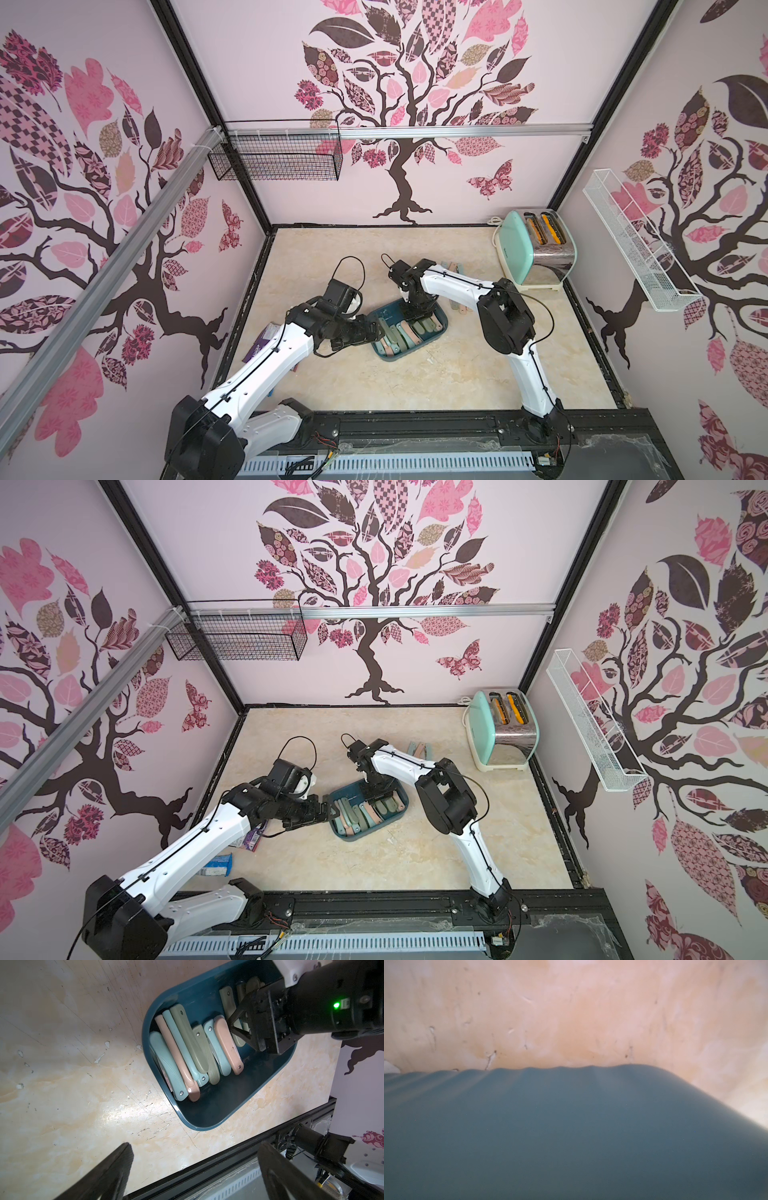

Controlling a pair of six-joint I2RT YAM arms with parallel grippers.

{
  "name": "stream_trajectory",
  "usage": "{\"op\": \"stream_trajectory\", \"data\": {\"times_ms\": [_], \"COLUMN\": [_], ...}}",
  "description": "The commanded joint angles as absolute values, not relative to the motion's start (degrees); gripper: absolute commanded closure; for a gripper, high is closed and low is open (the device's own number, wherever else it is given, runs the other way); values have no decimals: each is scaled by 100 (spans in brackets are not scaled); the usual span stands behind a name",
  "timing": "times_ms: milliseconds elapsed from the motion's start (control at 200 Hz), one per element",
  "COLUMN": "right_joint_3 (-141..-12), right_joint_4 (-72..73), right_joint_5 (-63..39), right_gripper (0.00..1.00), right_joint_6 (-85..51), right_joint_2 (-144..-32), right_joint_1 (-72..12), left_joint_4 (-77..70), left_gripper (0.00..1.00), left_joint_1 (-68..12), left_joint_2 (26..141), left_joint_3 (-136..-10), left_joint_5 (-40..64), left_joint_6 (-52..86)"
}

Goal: Take the fruit knife out of the storage box
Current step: Pick up the fruit knife from the storage box.

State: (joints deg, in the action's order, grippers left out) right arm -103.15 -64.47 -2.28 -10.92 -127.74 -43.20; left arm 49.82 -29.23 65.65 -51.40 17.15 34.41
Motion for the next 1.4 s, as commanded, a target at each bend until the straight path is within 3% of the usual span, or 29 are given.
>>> {"op": "stream_trajectory", "data": {"times_ms": [0, 130, 310, 1395], "right_joint_3": [-10345, -10352, -10423, -11635], "right_joint_4": [-6403, -6405, -6503, -7274], "right_joint_5": [-125, -87, 62, -86], "right_gripper": [64, 82, 88, 90], "right_joint_6": [-1029, -1031, -1011, -1354], "right_joint_2": [-13100, -13148, -13168, -12115], "right_joint_1": [-4351, -4351, -4351, -4017], "left_joint_4": [4949, 4934, 4901, 4547], "left_gripper": [2, 2, 2, 2], "left_joint_1": [-2893, -2892, -2887, -2883], "left_joint_2": [6607, 6644, 6714, 7739], "left_joint_3": [-5142, -5142, -5177, -6311], "left_joint_5": [1731, 1749, 1775, 2244], "left_joint_6": [3322, 3296, 3261, 3176]}}
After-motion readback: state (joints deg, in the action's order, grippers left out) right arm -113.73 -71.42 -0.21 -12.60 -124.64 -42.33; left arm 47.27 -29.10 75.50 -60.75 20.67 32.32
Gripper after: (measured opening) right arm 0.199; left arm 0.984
